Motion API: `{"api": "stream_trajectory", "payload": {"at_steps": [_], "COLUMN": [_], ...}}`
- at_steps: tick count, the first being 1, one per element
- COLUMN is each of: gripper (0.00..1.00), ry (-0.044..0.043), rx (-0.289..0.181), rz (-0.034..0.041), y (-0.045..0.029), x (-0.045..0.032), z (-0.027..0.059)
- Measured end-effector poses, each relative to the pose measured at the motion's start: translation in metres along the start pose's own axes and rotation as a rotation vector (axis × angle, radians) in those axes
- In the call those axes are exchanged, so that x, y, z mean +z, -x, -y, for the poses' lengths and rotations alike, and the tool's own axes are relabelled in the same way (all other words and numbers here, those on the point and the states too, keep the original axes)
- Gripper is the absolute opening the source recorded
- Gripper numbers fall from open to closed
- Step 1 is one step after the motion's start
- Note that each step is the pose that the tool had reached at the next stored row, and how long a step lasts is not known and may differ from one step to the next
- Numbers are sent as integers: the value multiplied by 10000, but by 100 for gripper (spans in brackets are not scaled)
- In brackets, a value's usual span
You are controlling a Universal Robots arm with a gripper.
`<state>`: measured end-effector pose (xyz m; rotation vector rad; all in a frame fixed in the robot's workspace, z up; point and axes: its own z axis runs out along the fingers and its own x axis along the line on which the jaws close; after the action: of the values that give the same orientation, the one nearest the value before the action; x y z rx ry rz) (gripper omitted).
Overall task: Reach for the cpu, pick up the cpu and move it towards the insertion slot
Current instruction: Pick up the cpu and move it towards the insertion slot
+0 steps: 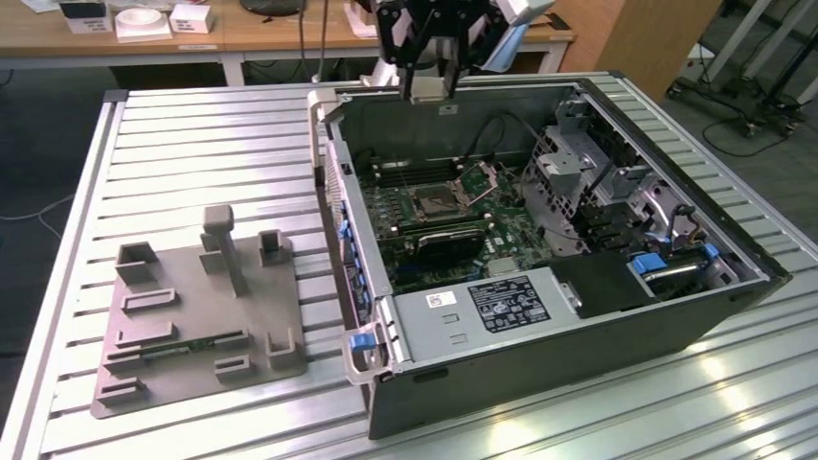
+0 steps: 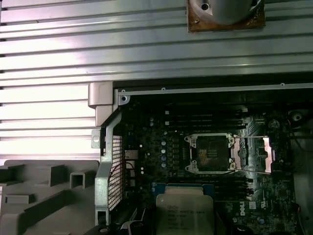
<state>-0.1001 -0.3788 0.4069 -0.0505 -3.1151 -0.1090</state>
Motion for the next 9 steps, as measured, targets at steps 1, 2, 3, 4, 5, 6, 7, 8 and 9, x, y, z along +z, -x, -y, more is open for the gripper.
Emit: {"api": "stream_trajectory", "payload": {"at_steps": [1,2,3,4,5,6,7,8,9], "gripper": [54,54,54,54,54,54,54,54,54], "ry": [0,1,0,0,0,0,0,0,0], "rx": [-11,-24,-40,-54,-68,-78,-88,-97,-106], "rz": [0,0,-3,-3,-4,-5,-5,-6,-7], "y": [10,19,29,38,49,60,72,83,95], "x": [3,7,9,12,14,15,17,18,19], "z": [-8,-15,-23,-30,-36,-44,-51,-59,-66]}}
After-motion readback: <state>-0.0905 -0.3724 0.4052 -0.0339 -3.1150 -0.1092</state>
